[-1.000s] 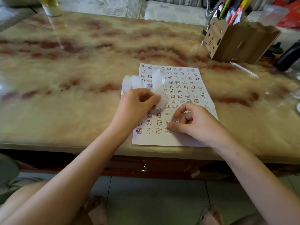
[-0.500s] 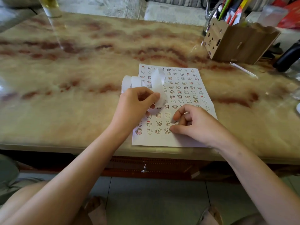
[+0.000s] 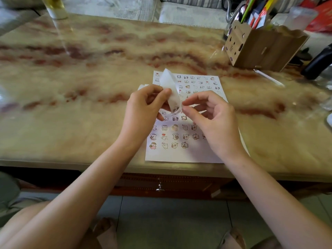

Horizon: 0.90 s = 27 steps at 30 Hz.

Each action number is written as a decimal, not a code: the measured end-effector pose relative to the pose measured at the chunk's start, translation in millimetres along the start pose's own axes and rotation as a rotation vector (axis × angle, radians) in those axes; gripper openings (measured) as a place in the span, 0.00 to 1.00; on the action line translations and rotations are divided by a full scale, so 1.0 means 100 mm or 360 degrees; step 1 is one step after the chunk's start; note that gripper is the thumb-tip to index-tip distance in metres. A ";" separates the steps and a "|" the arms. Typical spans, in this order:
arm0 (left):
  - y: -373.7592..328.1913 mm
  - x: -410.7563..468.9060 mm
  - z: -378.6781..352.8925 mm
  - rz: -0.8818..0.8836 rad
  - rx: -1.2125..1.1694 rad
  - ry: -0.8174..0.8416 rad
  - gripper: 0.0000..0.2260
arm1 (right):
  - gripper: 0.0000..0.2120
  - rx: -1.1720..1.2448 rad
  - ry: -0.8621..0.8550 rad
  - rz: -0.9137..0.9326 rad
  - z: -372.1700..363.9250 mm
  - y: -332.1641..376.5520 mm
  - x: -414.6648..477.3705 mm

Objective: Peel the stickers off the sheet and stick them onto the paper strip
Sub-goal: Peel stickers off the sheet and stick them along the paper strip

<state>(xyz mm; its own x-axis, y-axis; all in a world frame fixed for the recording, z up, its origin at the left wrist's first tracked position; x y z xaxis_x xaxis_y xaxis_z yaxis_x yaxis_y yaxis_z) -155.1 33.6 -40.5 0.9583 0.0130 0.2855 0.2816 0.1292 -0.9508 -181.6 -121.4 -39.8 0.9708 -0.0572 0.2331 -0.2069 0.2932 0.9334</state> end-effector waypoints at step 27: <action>0.01 -0.04 -0.04 0.0186 -0.0023 0.0141 0.06 | 0.07 0.0082 0.0025 0.0055 0.00 -0.05 0.07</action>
<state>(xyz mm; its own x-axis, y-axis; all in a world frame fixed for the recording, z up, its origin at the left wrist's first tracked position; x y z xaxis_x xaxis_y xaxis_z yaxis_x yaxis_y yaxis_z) -158.6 29.8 -42.9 0.9850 -0.0607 0.1615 0.1678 0.1174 -0.9788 -173.4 -122.9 -42.9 0.9646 -0.0327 0.2615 -0.2459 0.2454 0.9377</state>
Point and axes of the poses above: each hand's wrist, its own x-axis towards the middle knuckle, its own z-axis out of the back of the hand, y = z × x, the point moved 2 cm from there along x, towards the middle knuckle, and after that the axes turned 5 degrees about -z, right-handed, at the moved point
